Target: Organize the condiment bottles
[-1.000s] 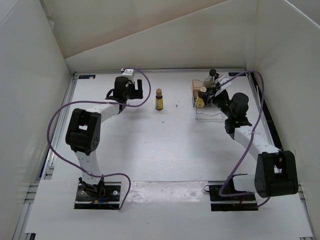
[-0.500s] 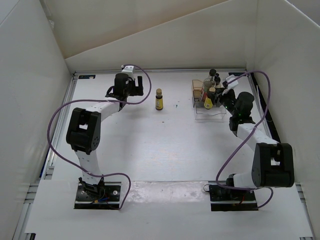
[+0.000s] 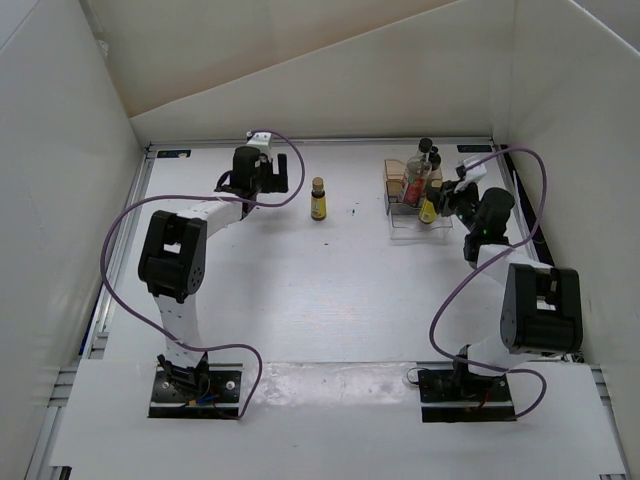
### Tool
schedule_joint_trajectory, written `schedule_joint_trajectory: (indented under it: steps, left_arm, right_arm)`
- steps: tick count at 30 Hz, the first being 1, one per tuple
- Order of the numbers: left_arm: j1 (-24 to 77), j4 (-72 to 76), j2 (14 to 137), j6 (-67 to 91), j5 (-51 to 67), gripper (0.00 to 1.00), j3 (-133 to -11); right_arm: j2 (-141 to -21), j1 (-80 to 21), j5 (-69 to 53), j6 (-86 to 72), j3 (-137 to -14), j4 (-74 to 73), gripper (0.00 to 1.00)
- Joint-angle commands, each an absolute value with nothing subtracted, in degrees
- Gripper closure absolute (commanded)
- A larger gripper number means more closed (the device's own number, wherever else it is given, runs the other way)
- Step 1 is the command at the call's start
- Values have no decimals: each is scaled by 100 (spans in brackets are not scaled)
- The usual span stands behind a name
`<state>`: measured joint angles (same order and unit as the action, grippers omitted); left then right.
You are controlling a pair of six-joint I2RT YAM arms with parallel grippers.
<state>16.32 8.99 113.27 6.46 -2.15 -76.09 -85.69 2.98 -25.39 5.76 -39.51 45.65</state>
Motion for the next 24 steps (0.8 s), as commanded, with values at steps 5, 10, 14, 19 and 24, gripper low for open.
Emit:
schedule_joint_trajectory:
  steps: [5, 10, 14, 19, 24]
  left_arm:
    - [1714, 879, 11373, 589, -193, 0, -7875]
    - [1705, 861, 11408, 589, -185, 0, -7875]
    - [1731, 870, 11426, 589, -193, 0, -7875]
    - [1740, 879, 11452, 598, -202, 0, -7857]
    - [1740, 888, 11470, 598, -193, 0, -7857]
  right_arm:
    - [-8736, 246, -2400, 501, -3692, 5581, 100]
    - [-8807, 281, -2373, 422, -3446, 5783, 100]
    - [-8833, 281, -2373, 413, -3401, 5853, 100]
    - [-8850, 273, -2338, 413, -3323, 5889, 100]
    - [-8772, 185, -2101, 439, -3199, 6003, 62]
